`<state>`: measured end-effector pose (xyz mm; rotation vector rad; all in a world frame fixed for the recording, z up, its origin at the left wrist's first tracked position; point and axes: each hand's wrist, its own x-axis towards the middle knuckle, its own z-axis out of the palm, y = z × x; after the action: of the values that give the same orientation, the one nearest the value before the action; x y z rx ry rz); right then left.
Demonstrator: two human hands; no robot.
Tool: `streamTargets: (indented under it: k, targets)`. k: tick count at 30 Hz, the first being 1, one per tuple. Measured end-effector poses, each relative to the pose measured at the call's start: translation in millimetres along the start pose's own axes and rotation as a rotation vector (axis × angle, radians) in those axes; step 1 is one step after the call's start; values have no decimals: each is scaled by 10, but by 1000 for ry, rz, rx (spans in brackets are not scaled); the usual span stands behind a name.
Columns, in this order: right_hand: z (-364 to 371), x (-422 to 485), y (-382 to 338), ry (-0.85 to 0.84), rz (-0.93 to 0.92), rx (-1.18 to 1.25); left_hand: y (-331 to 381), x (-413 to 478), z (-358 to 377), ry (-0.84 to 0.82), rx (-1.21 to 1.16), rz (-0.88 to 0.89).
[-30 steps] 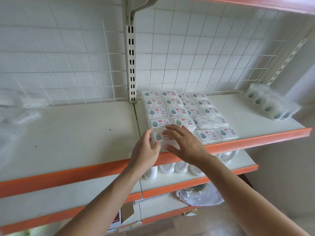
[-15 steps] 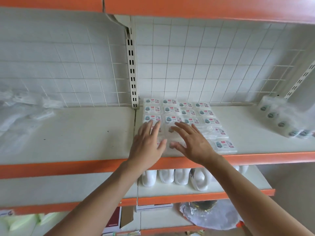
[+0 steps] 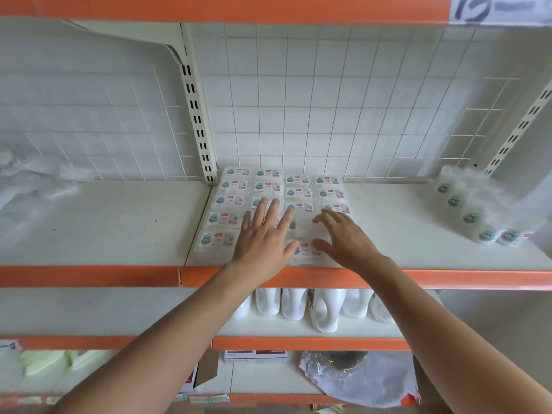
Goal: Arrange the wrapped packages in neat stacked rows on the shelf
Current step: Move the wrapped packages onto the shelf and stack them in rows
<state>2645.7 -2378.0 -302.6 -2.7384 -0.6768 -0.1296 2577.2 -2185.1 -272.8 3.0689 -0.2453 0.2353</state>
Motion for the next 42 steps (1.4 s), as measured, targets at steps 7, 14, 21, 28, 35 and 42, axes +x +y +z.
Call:
streamTargets:
  k: [7, 14, 21, 28, 35, 42]
  targets:
    - [-146, -39, -95, 257, -151, 76, -53, 17, -78, 86, -19, 91]
    - [-235, -37, -485, 279, -167, 482, -248, -5, -154, 225, -385, 140]
    - [-218, 48, -812, 195, -4, 618, -537, -52, -259, 216, -592, 11]
    - [-174, 111, -1008, 185, 127, 672, -777, -33, -249, 236, -733, -41]
    - [-183, 157, -1040, 215, 190, 764, -826, -6, -229, 216, -711, -23]
    - [-216, 259, -955, 225, 142, 817, -813, 82, -284, 181, -818, -92]
